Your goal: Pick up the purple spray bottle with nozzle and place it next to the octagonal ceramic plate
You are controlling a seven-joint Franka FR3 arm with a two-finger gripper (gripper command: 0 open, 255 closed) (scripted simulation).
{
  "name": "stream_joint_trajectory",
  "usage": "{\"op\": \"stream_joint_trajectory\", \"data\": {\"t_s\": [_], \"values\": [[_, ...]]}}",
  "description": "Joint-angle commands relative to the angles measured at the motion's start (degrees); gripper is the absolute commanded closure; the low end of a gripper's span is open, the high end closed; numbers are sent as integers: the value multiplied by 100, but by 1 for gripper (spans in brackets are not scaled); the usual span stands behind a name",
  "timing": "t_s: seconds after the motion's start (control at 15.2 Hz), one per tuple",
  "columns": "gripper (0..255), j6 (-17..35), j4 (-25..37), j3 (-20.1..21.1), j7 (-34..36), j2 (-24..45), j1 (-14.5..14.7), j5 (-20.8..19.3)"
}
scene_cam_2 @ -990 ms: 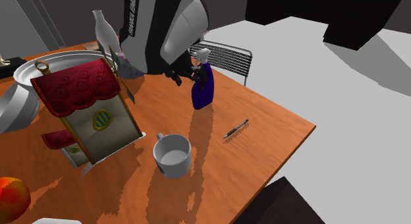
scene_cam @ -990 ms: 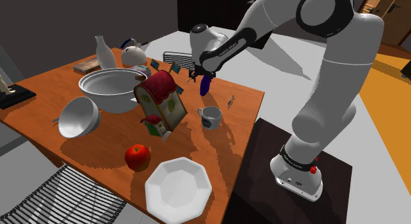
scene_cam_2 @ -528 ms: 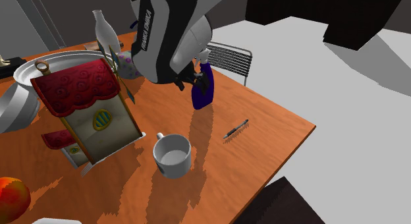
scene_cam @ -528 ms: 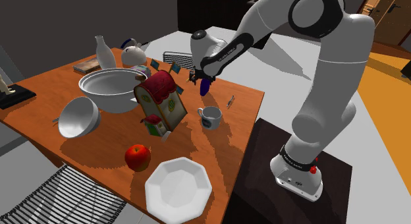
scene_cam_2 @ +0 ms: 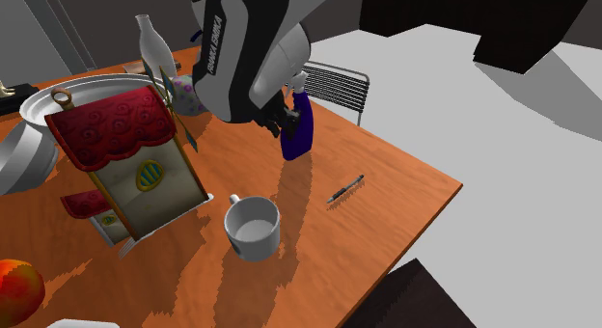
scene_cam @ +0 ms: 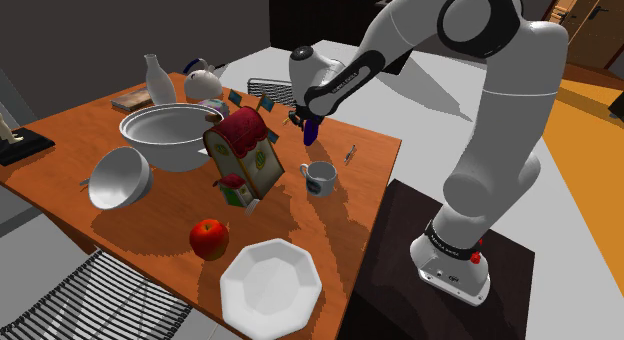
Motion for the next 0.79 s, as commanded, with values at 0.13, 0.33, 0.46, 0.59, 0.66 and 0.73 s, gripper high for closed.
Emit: {"op": "stream_joint_trajectory", "data": {"t_s": [0.13, 0.33, 0.46, 0.59, 0.66, 0.73], "values": [[255, -2, -2, -1, 2, 2, 0, 0], [255, -5, 2, 0, -2, 2, 0, 2], [255, -50, 5, 18, -51, -51, -12, 52], [255, -152, 25, 52, -152, -155, -33, 154], [255, -203, 36, 69, -202, -206, -42, 204], [255, -255, 49, 84, -251, -257, -50, 253]]}}
